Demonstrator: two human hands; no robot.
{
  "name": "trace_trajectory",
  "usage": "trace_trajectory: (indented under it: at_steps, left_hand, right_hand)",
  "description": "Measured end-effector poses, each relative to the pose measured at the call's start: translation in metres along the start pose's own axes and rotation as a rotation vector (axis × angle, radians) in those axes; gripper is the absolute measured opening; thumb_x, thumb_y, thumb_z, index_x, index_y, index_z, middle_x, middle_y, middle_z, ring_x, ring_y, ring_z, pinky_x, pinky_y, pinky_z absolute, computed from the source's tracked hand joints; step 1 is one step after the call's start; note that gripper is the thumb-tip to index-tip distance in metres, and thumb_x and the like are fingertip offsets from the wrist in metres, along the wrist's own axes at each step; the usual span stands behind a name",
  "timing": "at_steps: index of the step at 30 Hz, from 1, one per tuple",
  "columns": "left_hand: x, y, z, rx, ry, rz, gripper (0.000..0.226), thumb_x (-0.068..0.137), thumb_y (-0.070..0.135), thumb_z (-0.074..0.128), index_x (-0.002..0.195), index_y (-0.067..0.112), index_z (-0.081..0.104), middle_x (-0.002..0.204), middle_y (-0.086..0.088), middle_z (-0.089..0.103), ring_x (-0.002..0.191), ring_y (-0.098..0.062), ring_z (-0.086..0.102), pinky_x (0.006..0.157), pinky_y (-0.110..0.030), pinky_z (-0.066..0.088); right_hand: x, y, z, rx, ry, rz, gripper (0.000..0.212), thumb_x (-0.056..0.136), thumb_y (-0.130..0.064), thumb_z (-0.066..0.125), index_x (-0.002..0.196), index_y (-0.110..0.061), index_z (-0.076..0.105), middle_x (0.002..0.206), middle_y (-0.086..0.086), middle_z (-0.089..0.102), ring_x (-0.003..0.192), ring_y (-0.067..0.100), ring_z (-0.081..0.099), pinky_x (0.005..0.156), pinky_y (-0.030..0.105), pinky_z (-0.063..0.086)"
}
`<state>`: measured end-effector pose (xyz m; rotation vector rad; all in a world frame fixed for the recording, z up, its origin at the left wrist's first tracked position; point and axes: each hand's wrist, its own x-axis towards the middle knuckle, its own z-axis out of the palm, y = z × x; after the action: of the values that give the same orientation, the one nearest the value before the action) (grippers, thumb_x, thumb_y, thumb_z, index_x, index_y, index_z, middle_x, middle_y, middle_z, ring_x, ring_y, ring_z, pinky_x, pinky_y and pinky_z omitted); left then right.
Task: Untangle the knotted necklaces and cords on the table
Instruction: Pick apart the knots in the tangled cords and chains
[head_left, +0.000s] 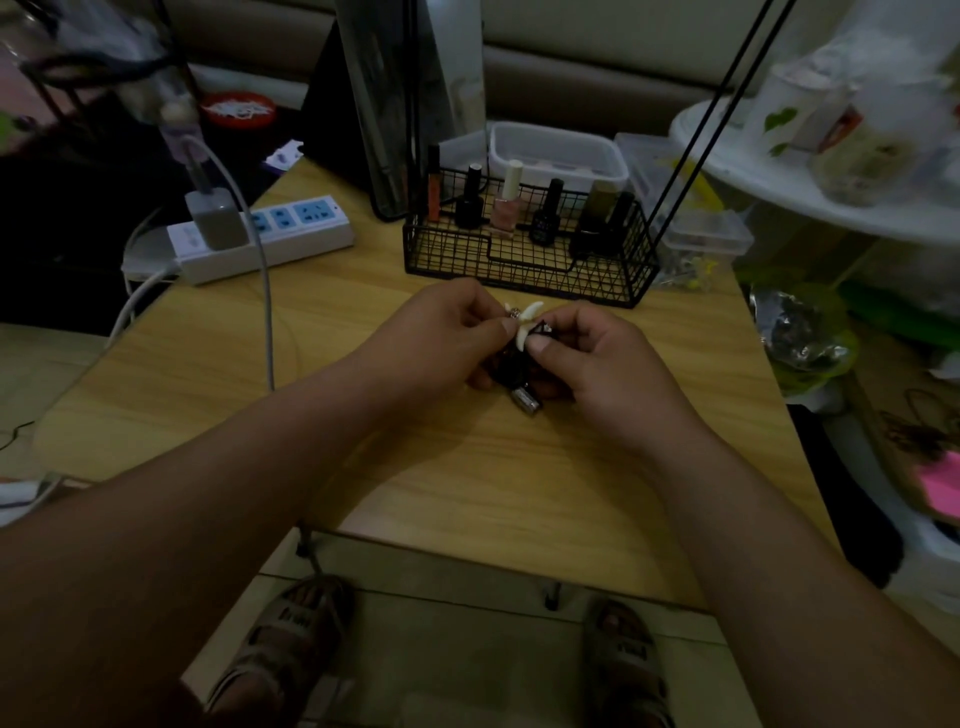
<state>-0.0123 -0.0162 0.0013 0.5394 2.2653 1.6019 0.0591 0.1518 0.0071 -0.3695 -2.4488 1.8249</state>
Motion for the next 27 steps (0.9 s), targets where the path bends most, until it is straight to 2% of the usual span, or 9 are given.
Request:
trace_trajectory:
  at_steps: [3,5,9,12,15,20,24,27]
  left_hand:
    - [-0.0013,0.0023,-0.0008,0.048,-0.011,0.022,0.013,0.100,0.023,0.069,0.102,0.011,0.066,0.093,-0.012,0.073,0.071,-0.018,0.073,0.071,-0.038,0.065]
    - [-0.0022,0.0041,-0.0016,0.074,-0.020,0.027,0.013,0.100,0.024,0.069,0.103,0.012,0.066,0.093,-0.010,0.073,0.067,-0.013,0.071,0.066,-0.030,0.063]
    - [-0.0039,0.0061,-0.0020,0.084,-0.046,0.031,0.012,0.100,0.021,0.068,0.106,0.011,0.065,0.092,-0.009,0.074,0.068,-0.007,0.072,0.065,-0.025,0.061]
    - [-0.0034,0.0040,-0.0012,0.078,-0.039,0.041,0.010,0.099,0.017,0.069,0.104,0.011,0.062,0.092,-0.010,0.075,0.072,-0.008,0.073,0.066,-0.026,0.062]
    - [-0.0022,0.0016,-0.0007,0.047,-0.033,0.042,0.010,0.098,0.015,0.071,0.103,0.012,0.062,0.093,-0.011,0.075,0.079,-0.018,0.076,0.069,-0.033,0.064]
    - [-0.0026,0.0021,-0.0014,0.045,-0.042,0.046,0.012,0.097,0.015,0.071,0.105,0.011,0.064,0.094,-0.011,0.075,0.081,-0.017,0.076,0.069,-0.031,0.063]
    - [-0.0024,0.0017,-0.0038,0.039,-0.055,0.031,0.011,0.101,0.022,0.067,0.099,0.011,0.064,0.089,-0.009,0.075,0.077,-0.017,0.074,0.070,-0.033,0.063]
    - [-0.0023,0.0023,-0.0038,-0.068,-0.052,0.008,0.008,0.104,0.017,0.063,0.098,0.012,0.061,0.091,-0.009,0.072,0.080,-0.020,0.073,0.067,-0.034,0.061]
  right_hand:
    - [-0.0007,-0.0013,-0.0023,0.032,-0.008,0.018,0.008,0.102,-0.013,0.062,0.109,-0.012,0.067,0.091,0.010,0.075,0.075,0.019,0.071,0.069,0.032,0.059]
    - [-0.0008,-0.0013,-0.0027,0.020,-0.007,0.025,0.009,0.104,-0.016,0.060,0.110,-0.014,0.067,0.085,0.010,0.074,0.068,0.019,0.068,0.068,0.035,0.058]
    - [-0.0002,-0.0006,-0.0021,0.053,0.017,0.043,0.010,0.104,-0.020,0.060,0.110,-0.014,0.067,0.099,0.006,0.076,0.078,0.018,0.074,0.069,0.031,0.060]
    - [0.0003,-0.0010,-0.0021,0.041,0.009,0.052,0.007,0.101,-0.014,0.065,0.107,-0.013,0.065,0.104,0.009,0.076,0.090,0.021,0.076,0.073,0.030,0.062]
    - [0.0005,-0.0011,-0.0022,0.034,0.000,0.033,0.010,0.099,-0.008,0.066,0.104,-0.015,0.063,0.107,0.009,0.075,0.096,0.023,0.076,0.076,0.032,0.062]
    - [0.0000,0.0011,-0.0037,-0.027,0.045,-0.029,0.012,0.100,-0.009,0.065,0.102,-0.021,0.068,0.105,-0.001,0.075,0.092,0.017,0.075,0.071,0.026,0.061]
    - [0.0017,0.0007,-0.0063,0.043,0.028,0.029,0.012,0.103,-0.016,0.061,0.108,-0.017,0.072,0.102,0.007,0.077,0.085,0.022,0.074,0.071,0.030,0.061]
    - [0.0025,0.0001,-0.0054,0.193,-0.019,0.098,0.020,0.106,-0.022,0.057,0.108,-0.008,0.071,0.096,0.014,0.076,0.076,0.021,0.069,0.066,0.034,0.055]
